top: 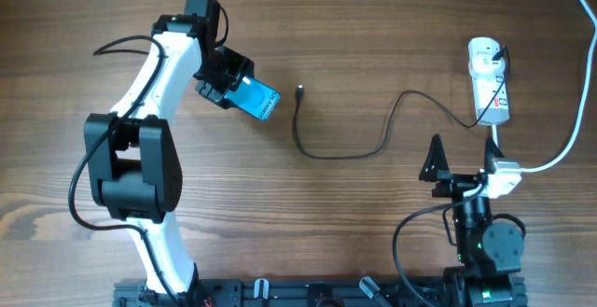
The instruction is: Plug charger to phone and switch on socket
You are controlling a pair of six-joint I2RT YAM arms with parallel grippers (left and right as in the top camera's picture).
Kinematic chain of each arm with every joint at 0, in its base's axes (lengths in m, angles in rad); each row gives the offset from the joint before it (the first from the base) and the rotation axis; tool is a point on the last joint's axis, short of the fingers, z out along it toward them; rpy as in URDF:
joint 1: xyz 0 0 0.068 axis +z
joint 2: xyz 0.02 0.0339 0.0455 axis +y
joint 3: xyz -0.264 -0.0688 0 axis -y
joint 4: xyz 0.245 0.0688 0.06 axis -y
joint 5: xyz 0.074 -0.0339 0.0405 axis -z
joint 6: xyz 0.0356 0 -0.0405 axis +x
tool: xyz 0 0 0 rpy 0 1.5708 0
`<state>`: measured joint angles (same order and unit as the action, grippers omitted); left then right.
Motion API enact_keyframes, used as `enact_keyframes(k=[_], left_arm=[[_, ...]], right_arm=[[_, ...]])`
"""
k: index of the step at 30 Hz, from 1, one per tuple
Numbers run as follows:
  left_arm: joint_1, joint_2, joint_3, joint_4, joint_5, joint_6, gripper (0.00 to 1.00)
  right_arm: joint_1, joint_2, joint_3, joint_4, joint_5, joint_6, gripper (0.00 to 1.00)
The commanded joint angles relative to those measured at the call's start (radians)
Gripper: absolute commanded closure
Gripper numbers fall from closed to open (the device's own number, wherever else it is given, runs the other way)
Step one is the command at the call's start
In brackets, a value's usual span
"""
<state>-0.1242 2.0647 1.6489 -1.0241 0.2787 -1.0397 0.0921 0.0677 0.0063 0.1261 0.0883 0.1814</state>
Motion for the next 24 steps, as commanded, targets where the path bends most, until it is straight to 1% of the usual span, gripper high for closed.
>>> enact_keyframes(k=[1, 4, 6, 8, 11, 14, 15, 16, 17, 18, 21, 22, 24], left_arm=[[0.002, -0.024, 0.021, 0.003, 0.039, 0.015, 0.45], [0.002, -0.024, 0.021, 0.004, 0.051, 0.015, 0.46], [0.002, -0.024, 0.021, 0.003, 0.050, 0.015, 0.46], [0.002, -0.024, 0.021, 0.003, 0.050, 0.015, 0.47], [0.002, -0.024, 0.021, 0.003, 0.050, 0.014, 0.47], [0.002, -0.024, 0.021, 0.011, 0.055, 0.014, 0.47], [0.001, -0.024, 0.021, 0.014, 0.055, 0.011, 0.46], [-0.002, -0.024, 0.021, 0.023, 0.062, 0.011, 0.46], [-0.005, -0.024, 0.021, 0.027, 0.065, 0.011, 0.46], [-0.012, -0.024, 0.021, 0.036, 0.065, 0.011, 0.46], [-0.029, -0.024, 0.021, 0.056, 0.065, 0.010, 0.45], [-0.034, -0.024, 0.021, 0.061, 0.066, 0.010, 0.45], [-0.048, -0.024, 0.021, 0.072, 0.065, 0.010, 0.45]], right_arm=[[0.006, -0.004, 0.005, 0.083, -0.204, 0.063, 0.00], [0.006, 0.089, 0.093, 0.069, -0.285, 0.084, 0.00], [0.006, 0.224, 0.201, 0.068, -0.340, 0.081, 0.00], [0.006, 0.396, 0.335, 0.047, -0.420, 0.081, 0.00], [0.006, 0.657, 0.547, -0.030, -0.570, 0.083, 0.00], [0.006, 0.949, 0.781, -0.129, -0.820, 0.084, 0.00], [0.006, 1.021, 0.824, -0.129, -0.896, 0.084, 0.00], [0.006, 1.112, 0.865, -0.093, -0.991, 0.114, 0.00], [0.006, 1.180, 0.877, -0.009, -1.054, 0.174, 0.00], [0.006, 1.252, 0.877, 0.084, -1.073, 0.265, 0.00], [0.008, 1.418, 0.877, 0.285, -1.073, 0.532, 0.00], [0.020, 1.473, 0.876, 0.337, -1.073, 0.583, 0.00], [0.074, 1.566, 0.876, 0.360, -1.023, 0.640, 0.00]])
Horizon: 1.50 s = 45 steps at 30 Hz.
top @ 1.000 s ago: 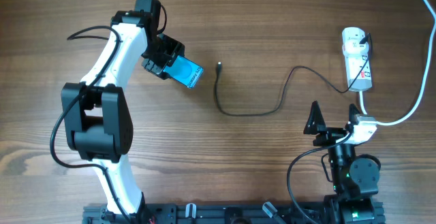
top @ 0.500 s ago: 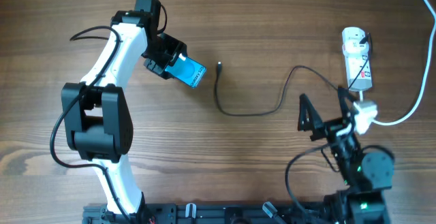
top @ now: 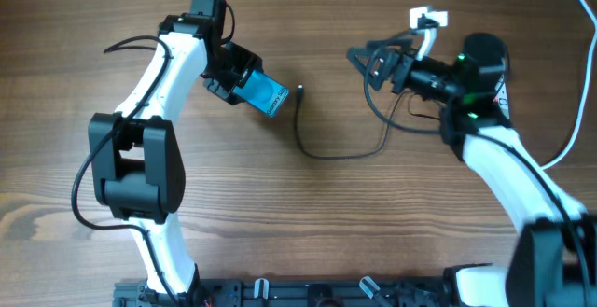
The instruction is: Plug charger to phone and switch on socket
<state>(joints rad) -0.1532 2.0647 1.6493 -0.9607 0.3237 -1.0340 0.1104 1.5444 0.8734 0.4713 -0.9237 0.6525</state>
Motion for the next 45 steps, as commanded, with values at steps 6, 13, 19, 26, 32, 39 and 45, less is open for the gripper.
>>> enact_keyframes(k=[6, 13, 19, 26, 32, 39, 45], left_arm=[[-0.035, -0.024, 0.021, 0.030, 0.034, -0.003, 0.47], [-0.035, -0.024, 0.021, 0.039, 0.081, -0.022, 0.47], [-0.035, -0.024, 0.021, 0.045, 0.130, -0.022, 0.46], [-0.035, -0.024, 0.021, 0.044, 0.140, -0.021, 0.46], [-0.052, -0.024, 0.021, 0.045, 0.140, -0.022, 0.45], [-0.055, -0.024, 0.021, 0.052, 0.140, -0.022, 0.45], [-0.055, -0.024, 0.021, 0.052, 0.140, -0.022, 0.43]], right_arm=[[0.283, 0.202, 0.009, -0.056, 0.399, 0.276, 0.16], [0.390, 0.267, 0.009, -0.055, 0.555, 0.346, 0.26], [0.401, 0.377, 0.010, 0.136, 0.488, 0.344, 0.37], [0.421, 0.444, 0.013, 0.304, 0.456, 0.391, 0.47], [0.431, 0.444, 0.014, 0.329, 0.455, 0.425, 0.63], [0.437, 0.446, 0.014, 0.328, 0.455, 0.449, 0.78], [0.436, 0.446, 0.014, 0.326, 0.454, 0.450, 0.92]])
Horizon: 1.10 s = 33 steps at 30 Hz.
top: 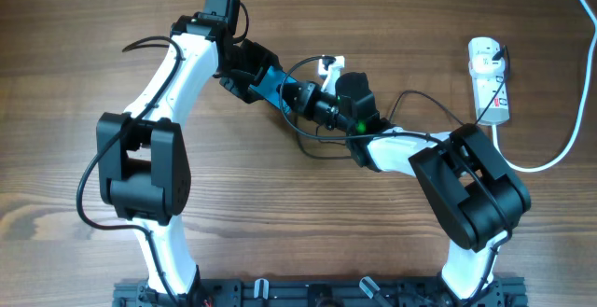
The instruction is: Plug charger to phone and switch on socket
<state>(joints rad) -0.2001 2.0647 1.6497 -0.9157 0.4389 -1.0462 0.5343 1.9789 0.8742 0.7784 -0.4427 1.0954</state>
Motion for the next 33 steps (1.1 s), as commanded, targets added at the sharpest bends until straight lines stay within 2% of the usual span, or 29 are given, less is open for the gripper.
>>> enact_keyframes(k=[1, 9, 20, 23, 29, 33], left_arm=[[-0.008, -0.024, 0.021, 0.008, 0.025, -0.010, 0.43], [-0.008, -0.024, 0.021, 0.007, 0.025, -0.009, 0.34], [-0.007, -0.024, 0.021, 0.007, 0.017, -0.009, 0.00], [-0.003, -0.024, 0.021, 0.008, -0.020, 0.000, 0.00], [0.068, -0.025, 0.021, 0.026, -0.028, 0.192, 0.00], [0.140, -0.031, 0.021, 0.025, 0.075, 0.335, 0.01]], right_arm=[[0.013, 0.011, 0.013, 0.023, -0.030, 0.008, 0.94], [0.013, 0.011, 0.013, 0.104, -0.053, 0.087, 0.96], [0.005, 0.011, 0.013, 0.157, -0.076, 0.138, 0.96], [-0.004, 0.011, 0.013, 0.117, -0.076, 0.135, 0.96], [-0.035, 0.011, 0.013, 0.023, -0.092, 0.052, 0.96], [-0.072, 0.009, 0.013, 0.022, -0.160, 0.052, 0.96]])
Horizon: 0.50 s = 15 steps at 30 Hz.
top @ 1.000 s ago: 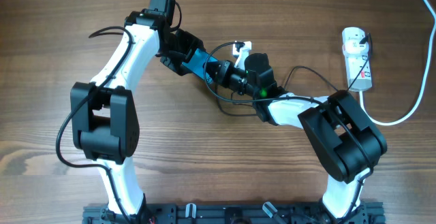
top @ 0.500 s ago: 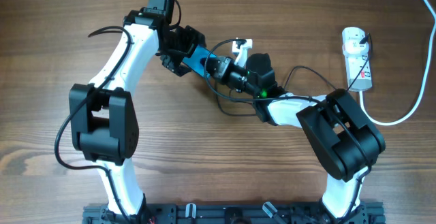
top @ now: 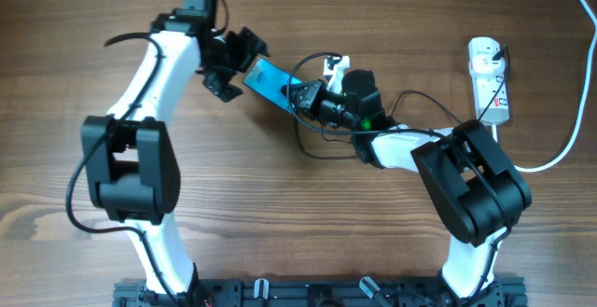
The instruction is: Plug charger to phone and switch on socket
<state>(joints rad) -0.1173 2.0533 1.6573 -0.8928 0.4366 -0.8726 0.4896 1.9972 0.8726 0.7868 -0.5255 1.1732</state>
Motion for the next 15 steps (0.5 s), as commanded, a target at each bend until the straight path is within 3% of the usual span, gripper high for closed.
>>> enact_keyframes(k=[1, 2, 6, 9, 15], left_arm=[[0.076, -0.023, 0.013, 0.009, 0.141, 0.216, 0.04], [0.095, -0.024, 0.013, 0.024, 0.249, 0.295, 0.07], [0.109, -0.024, 0.013, 0.031, 0.513, 0.426, 0.07], [0.106, -0.024, 0.013, 0.063, 0.640, 0.433, 0.08], [0.106, -0.024, 0.013, 0.164, 0.846, 0.432, 0.24]], right_arm=[[-0.045, -0.010, 0.015, 0.014, -0.106, -0.025, 0.96], [-0.069, -0.012, 0.015, 0.024, -0.138, -0.021, 0.96], [-0.116, -0.032, 0.015, 0.073, -0.171, 0.026, 0.96], [-0.121, -0.051, 0.015, 0.085, -0.106, 0.125, 0.96], [-0.145, -0.053, 0.015, 0.347, 0.023, 0.503, 0.96]])
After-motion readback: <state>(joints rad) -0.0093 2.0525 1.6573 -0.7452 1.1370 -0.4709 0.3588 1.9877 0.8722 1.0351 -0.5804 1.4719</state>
